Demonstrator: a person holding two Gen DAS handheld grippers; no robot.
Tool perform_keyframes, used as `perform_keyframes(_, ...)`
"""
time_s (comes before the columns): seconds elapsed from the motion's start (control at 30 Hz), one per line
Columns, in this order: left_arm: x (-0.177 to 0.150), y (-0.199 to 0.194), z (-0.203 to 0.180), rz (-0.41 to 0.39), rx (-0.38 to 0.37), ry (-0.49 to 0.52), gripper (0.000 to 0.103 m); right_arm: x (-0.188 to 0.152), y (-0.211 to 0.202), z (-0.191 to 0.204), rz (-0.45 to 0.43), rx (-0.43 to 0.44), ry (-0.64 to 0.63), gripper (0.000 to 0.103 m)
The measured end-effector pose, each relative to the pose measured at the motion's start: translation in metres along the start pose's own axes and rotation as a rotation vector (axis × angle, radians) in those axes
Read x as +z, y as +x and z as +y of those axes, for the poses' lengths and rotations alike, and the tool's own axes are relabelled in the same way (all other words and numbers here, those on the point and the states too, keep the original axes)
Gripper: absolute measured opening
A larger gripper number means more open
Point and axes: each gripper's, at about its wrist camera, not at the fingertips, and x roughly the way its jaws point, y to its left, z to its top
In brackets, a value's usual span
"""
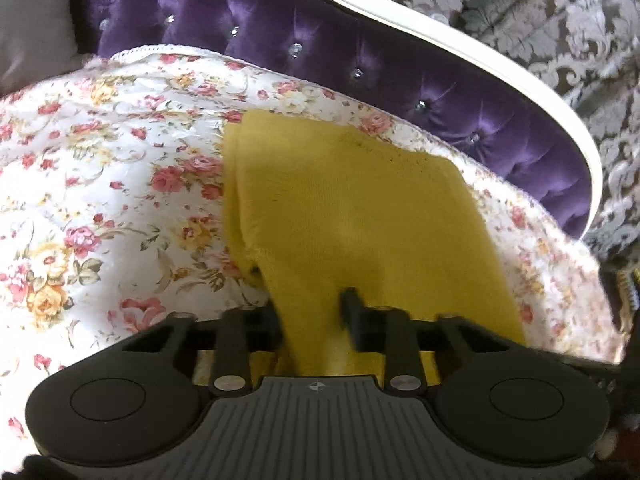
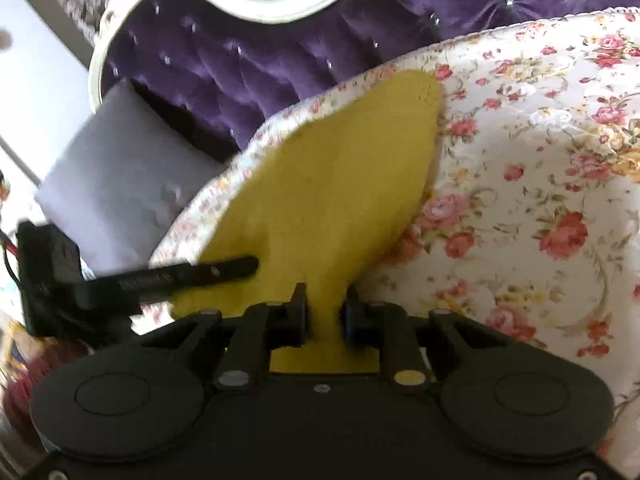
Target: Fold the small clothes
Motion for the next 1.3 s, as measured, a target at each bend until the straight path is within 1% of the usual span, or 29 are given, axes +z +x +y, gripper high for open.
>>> perform_keyframes(0.1, 0.002, -0.005, 0.0, -0.001, -0.012, 0.004, 0.017, 0.001, -0.007, 0.004, -0.019, -0.008, -0.004, 0.027)
perform_keyframes(0.27, -0.002, -0.019, -0.009, 0.002, -0.038, 0.012, 0.017, 0.004, -0.024, 0.016, -0.033, -0.026, -0.032, 0.027)
perform_keyframes(0.43, -0.018, -0.037, -0.017, 0.018, -0.062, 0.01, 0.017, -0.004, -0.048, 0.02, -0.022, -0.032, -0.019, 0.025)
perform_keyframes(0.63, -0.05, -0.061, -0.033, 0.04, -0.081, 0.041, 0.017, -0.032, -0.085, 0.026, -0.004, -0.046, 0.002, 0.023)
perform_keyframes(0.77, -0.073, -0.08, -0.043, 0.049, -0.113, 0.051, 0.016, -0.055, -0.108, 0.029, 0.005, -0.052, 0.027, 0.022)
perform_keyframes(0.93, -0.098, -0.102, -0.044, 0.068, -0.128, 0.046, 0.016, -0.085, -0.131, 0.033, 0.032, -0.05, 0.054, 0.022)
perform_keyframes(1.07, -0.117, -0.119, -0.045, 0.088, -0.118, 0.055, 0.017, -0.104, -0.14, 0.033, 0.065, -0.054, 0.082, 0.022)
perform_keyframes(1.17, -0.132, -0.126, -0.046, 0.104, -0.077, 0.088, 0.017, -0.115, -0.142, 0.035, 0.083, -0.068, 0.084, 0.022)
perform_keyframes(1.27, -0.141, -0.129, -0.04, 0.111, -0.055, 0.075, 0.017, -0.12, -0.142, 0.039, 0.092, -0.09, 0.053, 0.025)
perform_keyframes(1.3, -0.143, -0.13, -0.039, 0.11, -0.052, 0.067, 0.017, -0.12, -0.142, 0.041, 0.092, -0.102, 0.032, 0.028)
